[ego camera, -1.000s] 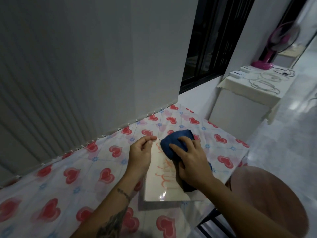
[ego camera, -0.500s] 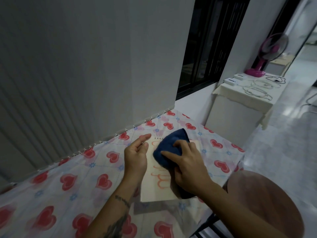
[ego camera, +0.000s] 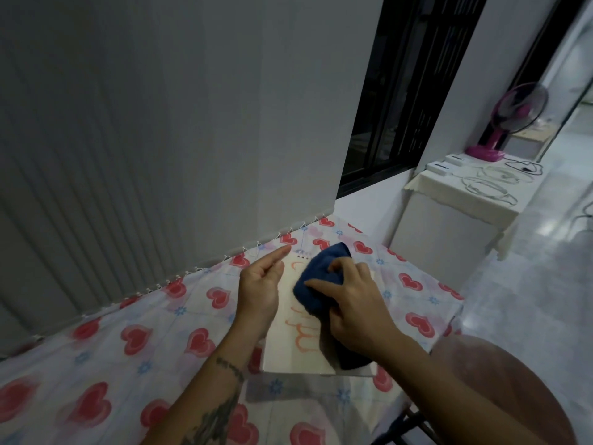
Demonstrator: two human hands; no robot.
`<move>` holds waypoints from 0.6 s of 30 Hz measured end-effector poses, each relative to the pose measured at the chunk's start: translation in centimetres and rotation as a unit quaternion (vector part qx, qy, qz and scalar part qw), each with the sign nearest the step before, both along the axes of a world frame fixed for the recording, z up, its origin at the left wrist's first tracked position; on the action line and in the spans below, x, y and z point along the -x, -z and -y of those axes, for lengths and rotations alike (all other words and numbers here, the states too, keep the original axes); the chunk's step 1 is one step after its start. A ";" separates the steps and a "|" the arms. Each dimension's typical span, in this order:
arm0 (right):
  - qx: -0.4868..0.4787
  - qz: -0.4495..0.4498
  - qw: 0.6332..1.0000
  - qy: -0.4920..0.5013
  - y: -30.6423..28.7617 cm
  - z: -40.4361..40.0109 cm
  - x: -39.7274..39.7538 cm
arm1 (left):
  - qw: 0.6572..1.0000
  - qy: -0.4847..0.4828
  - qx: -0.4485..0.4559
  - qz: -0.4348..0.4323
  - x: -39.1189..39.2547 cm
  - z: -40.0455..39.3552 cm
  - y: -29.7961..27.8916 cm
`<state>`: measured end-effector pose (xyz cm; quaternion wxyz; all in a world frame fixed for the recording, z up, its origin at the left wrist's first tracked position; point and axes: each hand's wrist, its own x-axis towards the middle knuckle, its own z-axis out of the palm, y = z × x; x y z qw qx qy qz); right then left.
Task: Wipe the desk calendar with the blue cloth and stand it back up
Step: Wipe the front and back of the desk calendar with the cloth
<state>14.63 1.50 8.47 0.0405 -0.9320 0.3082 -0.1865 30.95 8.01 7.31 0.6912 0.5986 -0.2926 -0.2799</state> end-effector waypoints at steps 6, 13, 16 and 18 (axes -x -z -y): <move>-0.024 0.068 0.991 0.110 -0.8 0.0 -2.4 | 1.000 0.015 0.018 0.002 1.0 0.5 -0.7; -0.005 -0.010 1.000 0.004 -1.4 -0.3 0.2 | 0.998 -0.004 0.028 -0.053 0.7 -0.4 -1.1; -0.034 0.017 0.998 0.056 -1.7 0.5 -0.1 | 0.999 0.000 0.026 -0.033 1.4 -0.4 -1.2; -0.052 0.049 0.993 0.091 -2.1 0.1 -1.3 | 0.999 0.005 0.029 -0.028 1.7 -0.2 -1.6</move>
